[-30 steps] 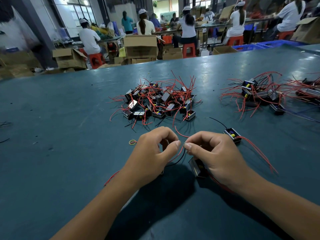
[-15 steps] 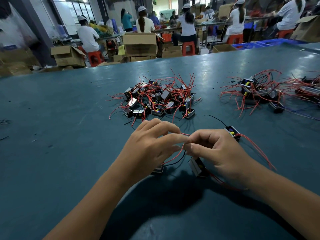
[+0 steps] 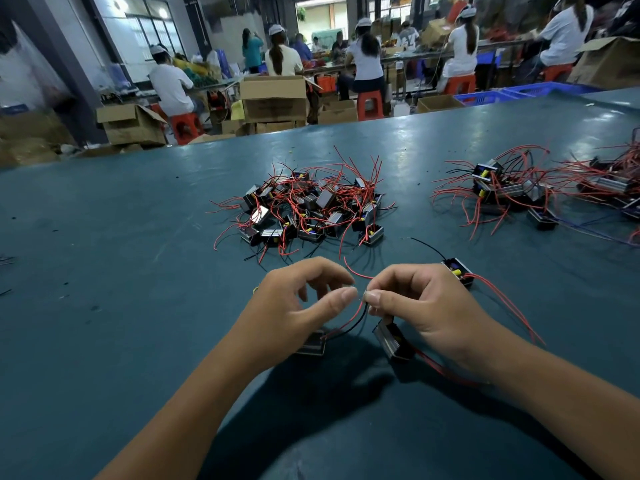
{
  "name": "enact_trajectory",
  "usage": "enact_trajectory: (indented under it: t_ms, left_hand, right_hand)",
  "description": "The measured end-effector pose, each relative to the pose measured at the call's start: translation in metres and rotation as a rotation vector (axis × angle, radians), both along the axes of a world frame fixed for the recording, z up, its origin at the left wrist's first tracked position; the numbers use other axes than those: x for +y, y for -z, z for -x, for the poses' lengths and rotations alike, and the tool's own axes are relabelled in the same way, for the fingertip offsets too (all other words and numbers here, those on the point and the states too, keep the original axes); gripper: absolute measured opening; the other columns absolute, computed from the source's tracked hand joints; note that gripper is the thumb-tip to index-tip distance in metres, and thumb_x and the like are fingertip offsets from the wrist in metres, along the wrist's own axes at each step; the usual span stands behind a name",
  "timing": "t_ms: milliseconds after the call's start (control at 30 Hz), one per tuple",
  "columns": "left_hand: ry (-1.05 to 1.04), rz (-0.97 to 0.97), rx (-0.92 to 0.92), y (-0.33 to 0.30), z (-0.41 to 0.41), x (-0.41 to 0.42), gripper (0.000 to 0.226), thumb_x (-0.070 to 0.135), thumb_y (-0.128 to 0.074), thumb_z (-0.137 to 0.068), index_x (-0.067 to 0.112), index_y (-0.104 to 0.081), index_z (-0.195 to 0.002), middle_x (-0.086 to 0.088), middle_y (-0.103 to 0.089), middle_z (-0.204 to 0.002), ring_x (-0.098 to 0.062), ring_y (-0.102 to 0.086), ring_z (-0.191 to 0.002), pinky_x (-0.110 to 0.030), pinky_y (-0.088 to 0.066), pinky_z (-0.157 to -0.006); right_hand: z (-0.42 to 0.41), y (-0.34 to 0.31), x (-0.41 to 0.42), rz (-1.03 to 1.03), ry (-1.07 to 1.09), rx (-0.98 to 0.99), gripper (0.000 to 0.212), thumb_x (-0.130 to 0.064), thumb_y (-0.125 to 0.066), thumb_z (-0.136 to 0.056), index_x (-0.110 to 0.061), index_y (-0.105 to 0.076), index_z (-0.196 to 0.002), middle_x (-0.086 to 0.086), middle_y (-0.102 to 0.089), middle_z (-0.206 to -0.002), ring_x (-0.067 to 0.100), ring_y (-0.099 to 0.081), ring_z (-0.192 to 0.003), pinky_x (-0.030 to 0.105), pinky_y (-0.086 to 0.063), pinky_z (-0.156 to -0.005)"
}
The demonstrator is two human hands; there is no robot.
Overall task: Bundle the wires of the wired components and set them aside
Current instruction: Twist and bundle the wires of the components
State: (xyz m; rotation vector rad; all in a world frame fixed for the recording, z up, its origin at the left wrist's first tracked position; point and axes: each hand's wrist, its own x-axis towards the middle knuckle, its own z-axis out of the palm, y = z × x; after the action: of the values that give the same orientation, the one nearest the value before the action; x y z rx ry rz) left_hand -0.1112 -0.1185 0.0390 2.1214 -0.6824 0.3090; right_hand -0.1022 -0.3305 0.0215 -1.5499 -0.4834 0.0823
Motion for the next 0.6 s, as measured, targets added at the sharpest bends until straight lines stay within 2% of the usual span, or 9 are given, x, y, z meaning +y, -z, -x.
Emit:
enact_trajectory:
  t_ms: [67,133,233,400,500,600]
  left_hand:
    - [-0.002,-0.030,0.002,0.0004,-0.0002,0.0000,0.020,0.048,-0.065,-0.088,0.029,-0.070,-0.093,0.013,-0.069,-0.087,-0.015,-0.062,-0.084,-0.016,-0.042,-0.071]
    - [0.003,-0.087,-0.038,0.0010,0.0009,-0.0026,0.013,0.038,-0.069,-0.090,0.025,-0.070,-0.090,0.012,-0.066,-0.083,-0.013,-0.061,-0.081,-0.009,-0.037,-0.071]
    - [-0.004,-0.143,-0.079,0.0009,0.0027,-0.0063,0.008,0.026,-0.067,-0.091,0.020,-0.069,-0.086,0.011,-0.063,-0.078,-0.010,-0.059,-0.077,-0.007,-0.036,-0.071]
    - [0.039,-0.112,-0.058,-0.0030,0.0062,-0.0049,0.016,0.032,-0.061,-0.093,0.021,-0.066,-0.084,0.010,-0.062,-0.078,-0.009,-0.058,-0.076,-0.009,-0.036,-0.071]
    - [0.046,-0.108,-0.173,-0.0073,0.0038,0.0006,0.004,0.020,-0.067,-0.091,0.023,-0.068,-0.094,0.012,-0.060,-0.085,-0.010,-0.057,-0.079,-0.013,-0.038,-0.073]
    - [0.047,-0.159,-0.294,-0.0072,0.0014,0.0017,0.019,0.013,-0.074,-0.087,0.021,-0.074,-0.105,0.011,-0.057,-0.099,-0.005,-0.056,-0.089,-0.017,-0.042,-0.080]
  right_hand:
    - [0.0002,-0.0003,-0.0002,-0.001,-0.005,-0.002,0.007,-0.003,-0.069,-0.086,-0.004,-0.069,-0.080,-0.001,-0.066,-0.065,0.005,-0.061,-0.062,0.015,-0.047,-0.062]
    - [0.0008,-0.0006,-0.0002,0.003,-0.010,-0.006,0.007,-0.003,-0.069,-0.086,-0.005,-0.069,-0.079,-0.001,-0.066,-0.066,0.005,-0.060,-0.062,0.016,-0.047,-0.062]
    - [0.0008,-0.0012,0.0000,0.004,-0.010,-0.007,0.010,-0.003,-0.069,-0.086,-0.008,-0.069,-0.078,-0.001,-0.067,-0.066,0.005,-0.061,-0.062,0.016,-0.047,-0.062]
    - [0.0000,-0.0006,-0.0001,0.009,-0.025,-0.016,0.010,-0.002,-0.069,-0.087,-0.008,-0.069,-0.079,-0.001,-0.067,-0.066,0.005,-0.061,-0.063,0.015,-0.047,-0.063]
    - [-0.0013,-0.0010,-0.0028,0.034,-0.064,-0.010,0.010,-0.002,-0.068,-0.087,-0.009,-0.069,-0.080,-0.001,-0.068,-0.069,0.006,-0.061,-0.065,0.015,-0.048,-0.065]
    - [-0.0005,-0.0020,-0.0048,0.052,-0.129,-0.012,0.005,-0.006,-0.068,-0.087,-0.008,-0.070,-0.083,0.000,-0.068,-0.074,0.007,-0.060,-0.069,0.017,-0.049,-0.068]
